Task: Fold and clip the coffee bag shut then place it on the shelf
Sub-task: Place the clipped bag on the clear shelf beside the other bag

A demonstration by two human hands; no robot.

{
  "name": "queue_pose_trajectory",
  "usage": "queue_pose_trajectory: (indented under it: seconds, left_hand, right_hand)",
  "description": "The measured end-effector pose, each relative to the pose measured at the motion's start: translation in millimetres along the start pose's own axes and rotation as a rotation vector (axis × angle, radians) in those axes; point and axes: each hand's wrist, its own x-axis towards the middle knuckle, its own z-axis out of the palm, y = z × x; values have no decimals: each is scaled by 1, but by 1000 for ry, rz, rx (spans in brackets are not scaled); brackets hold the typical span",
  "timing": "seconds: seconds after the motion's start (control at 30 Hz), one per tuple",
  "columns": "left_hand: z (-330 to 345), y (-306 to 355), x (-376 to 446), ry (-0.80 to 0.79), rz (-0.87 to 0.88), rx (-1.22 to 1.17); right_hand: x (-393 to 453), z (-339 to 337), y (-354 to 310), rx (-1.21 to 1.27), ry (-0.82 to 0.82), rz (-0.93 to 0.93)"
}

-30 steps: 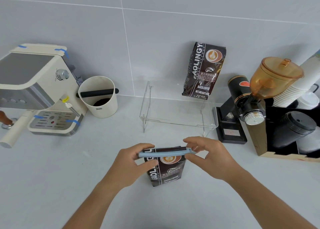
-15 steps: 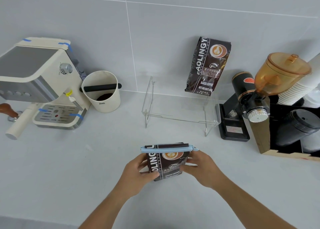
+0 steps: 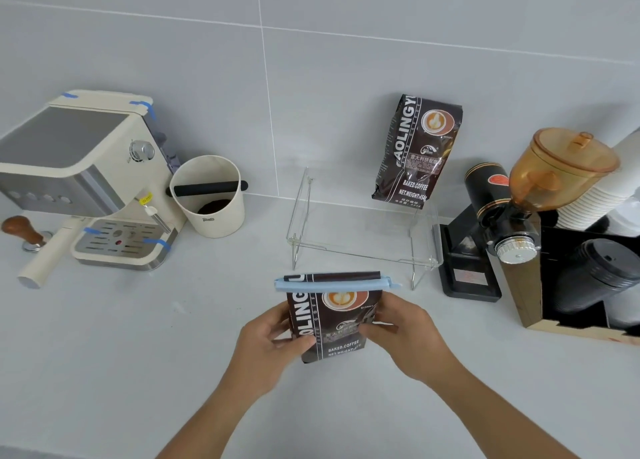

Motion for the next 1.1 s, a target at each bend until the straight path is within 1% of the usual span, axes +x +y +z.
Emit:
queue_pose_trajectory:
  seconds: [0.13,0.37,0.6,0.7,0.8,1.1]
  left_hand:
    - [-8,32,10,17,83,-39]
    - [-19,95,30,43,243,-32]
    - [-17,135,72,44,349,-60]
    - [-13,144,97,84,379,-50]
    - [-9,150,120,119,384,-8]
    - [2,140,193,99,287,4]
  right_hand:
    - [9,-9,-30,-34,38,-68]
    - [31,-28,-90,-69,110,-207]
    - [63,-44,-125,-61,203,-267]
    - [82,-50,-130,-70,239,-269]
    - [101,-55,-133,-77,253,-275]
    - [171,-57,-111,-31,251,-184]
